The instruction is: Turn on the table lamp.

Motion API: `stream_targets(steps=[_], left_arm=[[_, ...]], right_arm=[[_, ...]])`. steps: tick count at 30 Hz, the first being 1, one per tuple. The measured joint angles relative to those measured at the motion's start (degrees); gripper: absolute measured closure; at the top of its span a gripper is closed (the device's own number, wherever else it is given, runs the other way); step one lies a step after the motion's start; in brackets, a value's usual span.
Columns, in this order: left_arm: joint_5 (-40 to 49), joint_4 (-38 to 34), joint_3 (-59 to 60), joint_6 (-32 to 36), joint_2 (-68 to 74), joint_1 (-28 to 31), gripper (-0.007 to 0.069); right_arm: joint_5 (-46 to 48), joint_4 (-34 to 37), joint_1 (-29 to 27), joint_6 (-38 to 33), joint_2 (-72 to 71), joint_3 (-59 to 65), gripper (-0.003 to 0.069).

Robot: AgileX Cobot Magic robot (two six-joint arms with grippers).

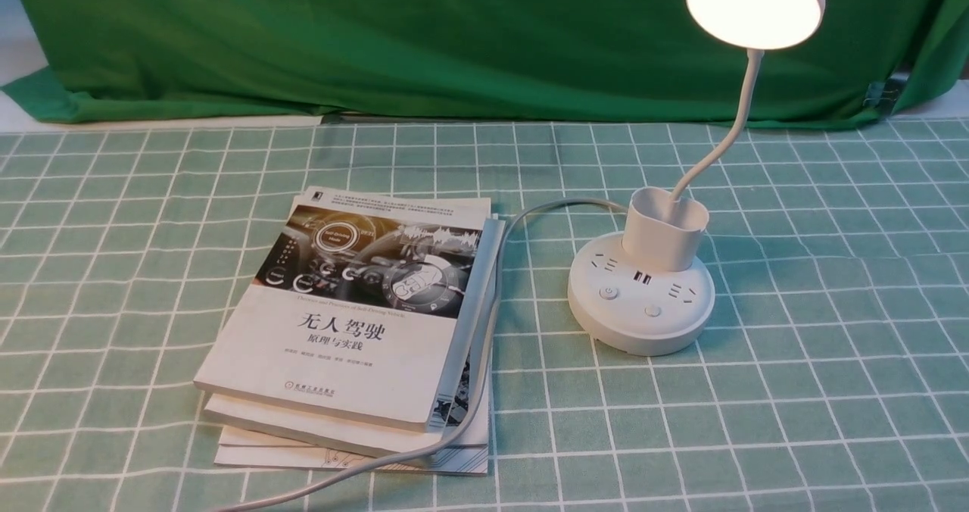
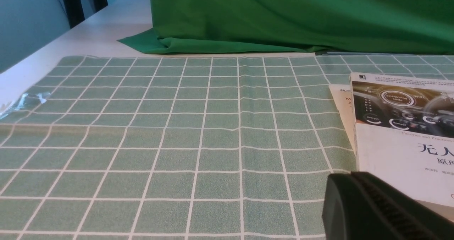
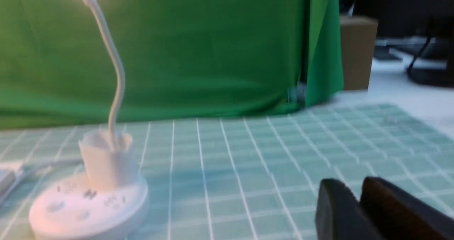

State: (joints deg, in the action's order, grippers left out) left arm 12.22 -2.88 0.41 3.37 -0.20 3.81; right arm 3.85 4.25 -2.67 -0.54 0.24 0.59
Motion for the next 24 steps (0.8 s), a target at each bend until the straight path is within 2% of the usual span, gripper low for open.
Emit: stream_targets(steps=[7,15,19,24], left_arm=[[0.00,0.00,0.00,0.00,0.00,0.00,0.0603],[0.00,0.00,0.00,0.00,0.00,0.00,0.0603],[0.00,0.00,0.00,0.00,0.00,0.00,0.0603],[0.00,0.00,0.00,0.00,0.00,0.00,0.0603]], right_arm=[[8.23,-0.57,2.04,2.23,0.00,0.00,0.0477],[9.33,-0.89,3.74,2.30,0.00,0.00,0.0466],[9.34,-0.95,7.21,2.30,0.00,0.00,0.0458],[9.34,-0.95,8.77,2.30,0.00,0.00,0.0456]])
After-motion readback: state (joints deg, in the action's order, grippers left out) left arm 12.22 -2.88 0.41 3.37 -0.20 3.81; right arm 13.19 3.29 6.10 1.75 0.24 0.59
